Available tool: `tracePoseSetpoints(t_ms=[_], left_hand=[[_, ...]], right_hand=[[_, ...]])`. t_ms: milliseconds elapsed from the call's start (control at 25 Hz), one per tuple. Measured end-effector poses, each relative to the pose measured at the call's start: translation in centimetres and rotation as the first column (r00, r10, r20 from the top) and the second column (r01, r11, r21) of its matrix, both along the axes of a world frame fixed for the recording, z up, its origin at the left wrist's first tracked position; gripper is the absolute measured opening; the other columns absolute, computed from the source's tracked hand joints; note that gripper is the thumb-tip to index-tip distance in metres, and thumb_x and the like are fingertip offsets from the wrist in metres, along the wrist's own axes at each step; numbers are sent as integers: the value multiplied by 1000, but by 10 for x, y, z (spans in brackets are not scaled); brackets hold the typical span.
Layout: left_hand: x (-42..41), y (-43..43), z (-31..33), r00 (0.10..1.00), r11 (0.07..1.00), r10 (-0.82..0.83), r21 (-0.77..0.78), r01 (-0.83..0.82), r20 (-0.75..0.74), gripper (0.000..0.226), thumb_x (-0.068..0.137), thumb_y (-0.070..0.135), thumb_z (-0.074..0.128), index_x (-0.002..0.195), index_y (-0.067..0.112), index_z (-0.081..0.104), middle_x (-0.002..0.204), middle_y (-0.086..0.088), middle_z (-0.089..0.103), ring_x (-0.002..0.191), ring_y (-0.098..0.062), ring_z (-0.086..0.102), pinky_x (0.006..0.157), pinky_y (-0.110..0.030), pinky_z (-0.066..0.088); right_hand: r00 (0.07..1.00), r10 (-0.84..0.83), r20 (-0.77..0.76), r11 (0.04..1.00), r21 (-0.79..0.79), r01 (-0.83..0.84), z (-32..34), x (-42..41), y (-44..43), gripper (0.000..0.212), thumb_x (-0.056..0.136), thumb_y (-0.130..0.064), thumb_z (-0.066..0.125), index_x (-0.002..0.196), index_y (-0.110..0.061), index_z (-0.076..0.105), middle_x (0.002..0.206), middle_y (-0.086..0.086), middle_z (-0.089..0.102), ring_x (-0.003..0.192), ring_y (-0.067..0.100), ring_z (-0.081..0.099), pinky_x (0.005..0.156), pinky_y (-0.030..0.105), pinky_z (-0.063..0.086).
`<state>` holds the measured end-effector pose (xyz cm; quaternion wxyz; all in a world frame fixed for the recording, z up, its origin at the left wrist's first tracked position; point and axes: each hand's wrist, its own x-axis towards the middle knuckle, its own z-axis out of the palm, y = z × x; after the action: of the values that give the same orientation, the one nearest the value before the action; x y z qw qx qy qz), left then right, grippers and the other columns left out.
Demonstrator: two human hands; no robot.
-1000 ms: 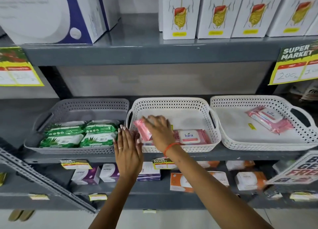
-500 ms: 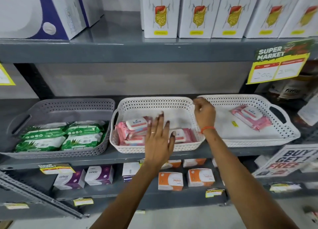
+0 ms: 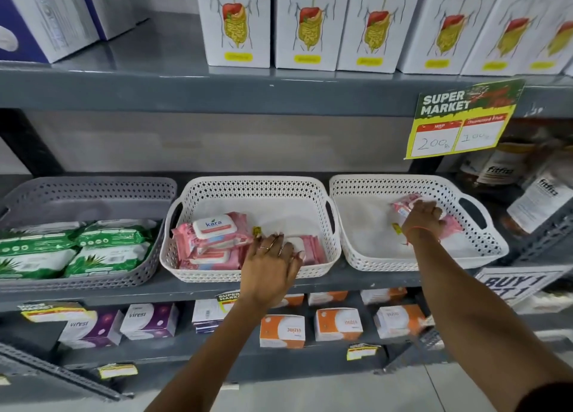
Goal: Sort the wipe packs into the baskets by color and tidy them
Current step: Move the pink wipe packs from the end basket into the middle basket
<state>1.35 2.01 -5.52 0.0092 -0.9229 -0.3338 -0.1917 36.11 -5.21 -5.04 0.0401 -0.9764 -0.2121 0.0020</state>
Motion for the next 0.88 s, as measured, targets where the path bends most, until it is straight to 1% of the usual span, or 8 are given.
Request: tracePoseSetpoints(t_ms=[160, 280, 440, 560, 640, 680, 800, 880], left_hand=[[-1, 3, -1, 1000, 1000, 6, -2, -6, -10, 48, 94, 41, 27, 104, 15, 66, 116, -10, 67, 112, -28, 58, 104, -48, 39], [-1, 2, -2, 1000, 1000, 4, 3, -4, 13, 48, 93, 41, 27, 103, 15, 66, 116, -10, 67, 113, -27, 58, 105, -48, 38], [-6, 2, 1, 1000, 999, 23, 47, -23, -1, 51, 94, 43, 26, 119, 15, 60, 133, -13, 56, 127, -29, 47, 112, -47, 23], [-26, 7, 0, 993, 992, 105, 64, -108, 52, 61, 96, 45, 20, 145, 10, 27, 154, -13, 20, 143, -28, 14, 116, -48, 7], [-46, 14, -3, 980, 979, 183, 71, -189, 75, 62, 96, 44, 18, 148, 10, 17, 157, -11, 10, 145, -24, 3, 116, -47, 2], [-59, 19, -4, 971, 970, 224, 74, -231, 85, 62, 95, 43, 18, 148, 10, 16, 157, -11, 9, 145, -23, 1, 116, -47, -1], [-96, 36, -6, 940, 943, 321, 57, -329, 112, 63, 95, 45, 18, 148, 11, 14, 156, -12, 12, 145, -22, -3, 116, -44, -9], [-118, 45, -7, 928, 932, 356, 32, -362, 113, 64, 95, 45, 18, 149, 11, 12, 157, -11, 12, 145, -22, 1, 117, -44, -8]], right_hand=[[997, -77, -8, 997, 12, 77, 16, 7, 3, 63, 82, -14, 63, 136, -12, 31, 143, 20, 37, 135, 34, 25, 105, 41, 35], [992, -128, -19, 991, 42, 129, 21, 0, 2, 63, 83, -21, 65, 136, -12, 32, 143, 20, 37, 135, 35, 26, 107, 42, 32], [995, -81, -49, 943, 318, 93, 32, -47, 25, 57, 83, -28, 64, 130, -7, 38, 132, 26, 46, 127, 39, 35, 101, 44, 37], [979, 142, 144, 814, 546, -199, 54, -107, 46, 55, 76, -28, 69, 122, -6, 47, 120, 26, 56, 113, 41, 47, 90, 36, 35], [853, 407, 328, 675, 521, -522, 64, -155, 48, 54, 70, -25, 74, 118, -9, 54, 115, 21, 60, 106, 39, 51, 79, 31, 27], [773, 541, 331, 617, 468, -632, 66, -179, 48, 54, 71, -22, 75, 120, -13, 55, 118, 18, 60, 108, 38, 49, 79, 30, 27], [593, 805, 14, 577, 213, -789, 57, -227, 54, 60, 82, -20, 65, 136, -25, 41, 141, 5, 47, 126, 31, 36, 100, 39, 36], [556, 803, -215, 583, 84, -808, 56, -236, 64, 59, 86, -15, 57, 140, -25, 35, 148, 3, 39, 133, 30, 31, 110, 46, 33]])
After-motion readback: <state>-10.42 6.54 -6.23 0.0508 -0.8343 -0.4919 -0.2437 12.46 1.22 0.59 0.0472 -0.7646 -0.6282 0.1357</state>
